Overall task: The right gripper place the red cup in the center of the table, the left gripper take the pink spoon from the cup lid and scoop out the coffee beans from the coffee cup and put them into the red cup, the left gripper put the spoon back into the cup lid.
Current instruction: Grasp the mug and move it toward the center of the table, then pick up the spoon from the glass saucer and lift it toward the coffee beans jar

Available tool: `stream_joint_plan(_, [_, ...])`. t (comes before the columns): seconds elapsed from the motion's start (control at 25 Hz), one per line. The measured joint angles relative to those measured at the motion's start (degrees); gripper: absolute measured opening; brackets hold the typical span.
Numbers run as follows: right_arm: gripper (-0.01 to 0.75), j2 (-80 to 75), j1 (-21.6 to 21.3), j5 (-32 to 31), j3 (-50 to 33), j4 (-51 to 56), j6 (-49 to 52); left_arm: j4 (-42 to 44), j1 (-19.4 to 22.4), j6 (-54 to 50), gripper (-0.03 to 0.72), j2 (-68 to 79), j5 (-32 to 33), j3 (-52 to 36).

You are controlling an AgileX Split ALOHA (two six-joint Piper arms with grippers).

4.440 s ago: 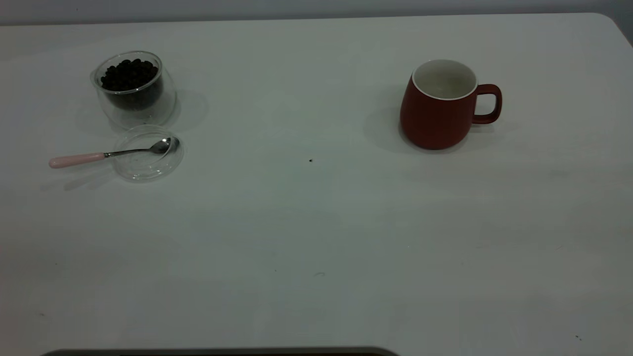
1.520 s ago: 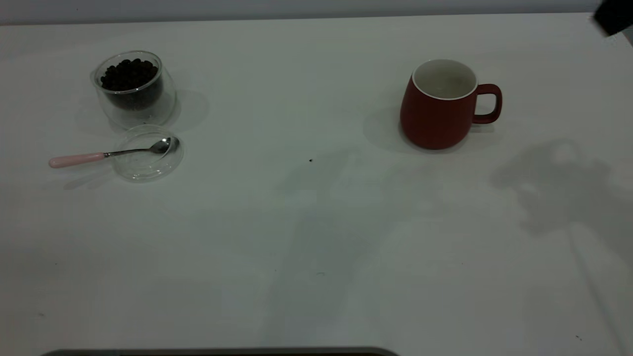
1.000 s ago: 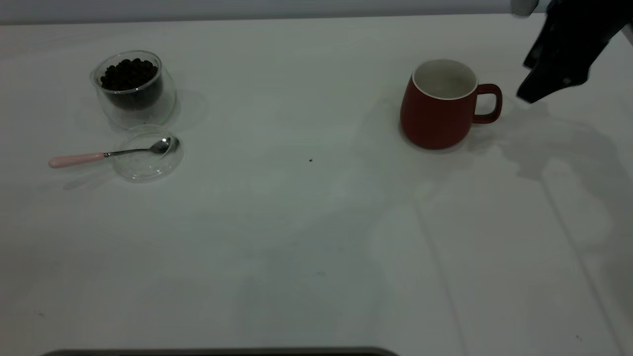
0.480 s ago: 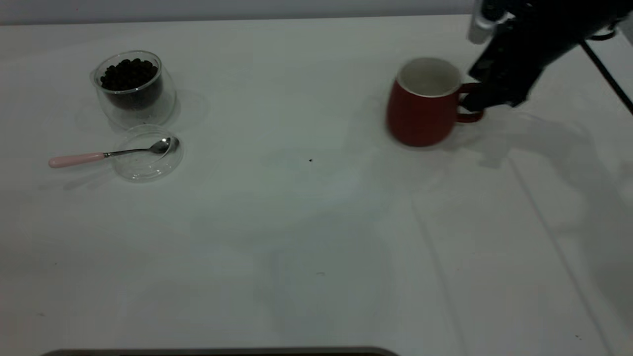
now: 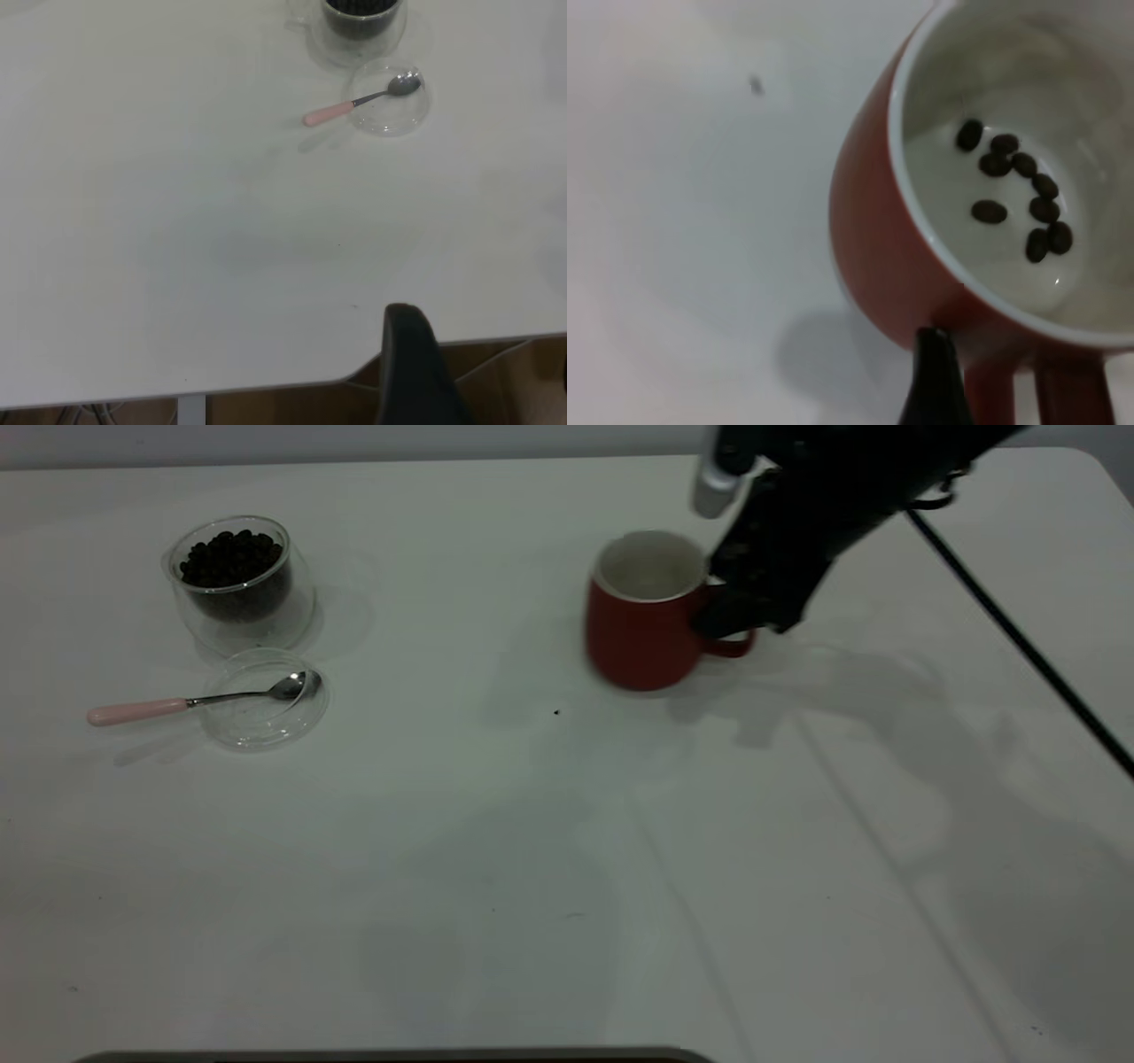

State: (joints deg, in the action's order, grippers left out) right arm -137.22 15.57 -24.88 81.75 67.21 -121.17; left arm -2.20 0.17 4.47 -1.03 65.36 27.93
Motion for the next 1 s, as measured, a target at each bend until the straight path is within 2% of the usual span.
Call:
stream_joint_plan(0.36, [0.589,-1.8,6.1,-0.2,5.9,5.5,0.0,0.0,0.0,0.0,0.459,0.0,0.0,0.0])
stream_joint_plan(0.52, [0.589,-1.8,5.7,-1.6,6.0,5.1,0.2,0.0,0.0,0.0,0.457,0.0,0.0,0.0])
stream_joint_plan(0.68, [0.589,2.5,3.0,-3.5,4.1,1.8,5.8,0.0,0.0,0.0,0.455,0.0,0.0,0.0])
stream_joint_plan(0.84, [0.589,13.3,1.2,-6.2,-1.5,-0.8,18.9,0.0,0.0,0.0,0.455,0.0,0.0,0.0])
stream_joint_plan(1.0, [0.589,28.8,1.2,-12.7,-10.1,-6.8,45.3,0.0,0.0,0.0,0.453,0.0,0.0,0.0])
